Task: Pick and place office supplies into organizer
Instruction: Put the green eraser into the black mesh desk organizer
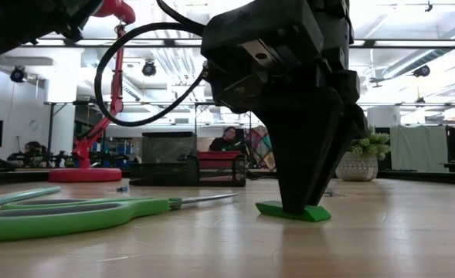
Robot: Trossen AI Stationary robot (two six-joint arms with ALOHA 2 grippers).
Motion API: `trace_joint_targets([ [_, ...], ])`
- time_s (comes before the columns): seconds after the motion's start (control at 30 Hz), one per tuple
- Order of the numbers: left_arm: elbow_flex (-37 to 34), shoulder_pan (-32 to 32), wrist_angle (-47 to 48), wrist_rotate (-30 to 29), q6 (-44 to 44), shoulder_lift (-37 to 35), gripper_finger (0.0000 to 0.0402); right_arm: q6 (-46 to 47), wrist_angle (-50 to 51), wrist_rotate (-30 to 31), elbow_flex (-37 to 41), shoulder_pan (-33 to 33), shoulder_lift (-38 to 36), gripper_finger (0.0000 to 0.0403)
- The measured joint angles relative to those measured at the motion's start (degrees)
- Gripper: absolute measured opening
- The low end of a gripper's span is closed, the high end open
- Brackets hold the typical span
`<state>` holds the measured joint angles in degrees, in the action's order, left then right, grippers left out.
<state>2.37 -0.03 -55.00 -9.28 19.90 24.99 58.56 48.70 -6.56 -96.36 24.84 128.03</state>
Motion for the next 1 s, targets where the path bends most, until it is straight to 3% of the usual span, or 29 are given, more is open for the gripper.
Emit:
trace_joint_targets([
  [1.0, 0.0, 0.0, 0.0, 0.0, 0.0, 0.0, 0.0155, -6.2, 3.9, 0.2, -3.7, -0.2, -0.2, 0.0065],
])
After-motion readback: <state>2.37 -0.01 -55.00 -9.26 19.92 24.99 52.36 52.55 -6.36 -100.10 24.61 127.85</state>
